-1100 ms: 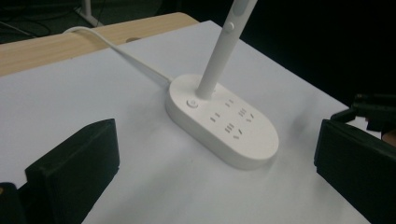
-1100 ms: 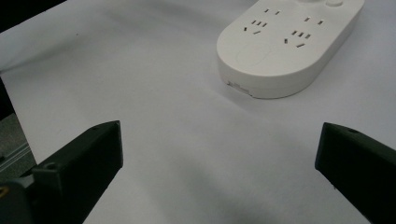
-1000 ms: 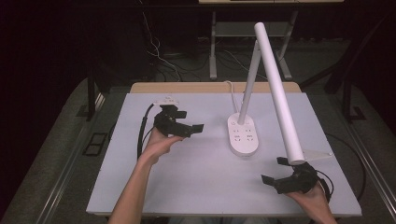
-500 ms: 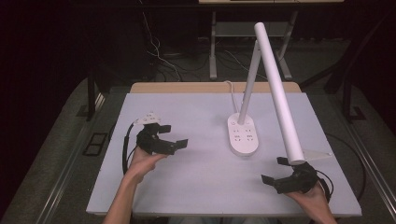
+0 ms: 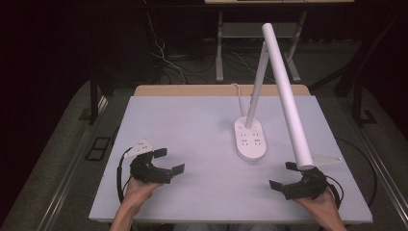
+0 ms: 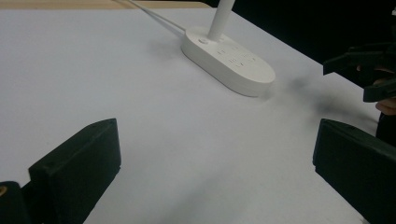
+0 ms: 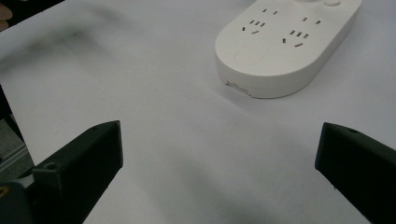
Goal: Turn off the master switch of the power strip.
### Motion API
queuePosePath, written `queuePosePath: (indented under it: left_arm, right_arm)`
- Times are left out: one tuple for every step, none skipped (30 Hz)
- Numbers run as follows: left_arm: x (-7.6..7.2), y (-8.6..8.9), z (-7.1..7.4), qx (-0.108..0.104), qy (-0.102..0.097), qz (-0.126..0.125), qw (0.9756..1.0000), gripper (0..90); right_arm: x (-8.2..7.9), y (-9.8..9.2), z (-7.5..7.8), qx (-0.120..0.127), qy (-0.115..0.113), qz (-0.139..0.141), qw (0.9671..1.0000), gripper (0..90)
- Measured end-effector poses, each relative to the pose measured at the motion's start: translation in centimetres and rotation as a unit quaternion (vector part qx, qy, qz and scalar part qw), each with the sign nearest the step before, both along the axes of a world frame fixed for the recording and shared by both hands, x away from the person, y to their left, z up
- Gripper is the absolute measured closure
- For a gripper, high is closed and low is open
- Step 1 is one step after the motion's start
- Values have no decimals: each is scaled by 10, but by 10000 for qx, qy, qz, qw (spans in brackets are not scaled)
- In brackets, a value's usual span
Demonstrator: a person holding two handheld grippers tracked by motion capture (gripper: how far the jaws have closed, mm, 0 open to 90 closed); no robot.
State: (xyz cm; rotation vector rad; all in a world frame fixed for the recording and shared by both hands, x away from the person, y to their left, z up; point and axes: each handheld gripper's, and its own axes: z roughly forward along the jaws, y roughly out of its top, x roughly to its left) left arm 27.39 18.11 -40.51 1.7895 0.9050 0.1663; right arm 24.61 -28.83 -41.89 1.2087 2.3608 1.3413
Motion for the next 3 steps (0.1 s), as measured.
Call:
queuePosePath:
  left_arm:
    - [-2, 0, -2, 5, 8, -2, 10000, 1]
    - [-4, 1, -3, 38, 22, -9, 10000, 1]
    - [-6, 1, -5, 44, 22, -13, 10000, 1]
  right_arm:
    - [0, 0, 0, -4, -9, 1, 10000, 4]
    - [0, 1, 0, 2, -11, 1, 10000, 4]
    - [0, 1, 0, 5, -14, 2, 10000, 4]
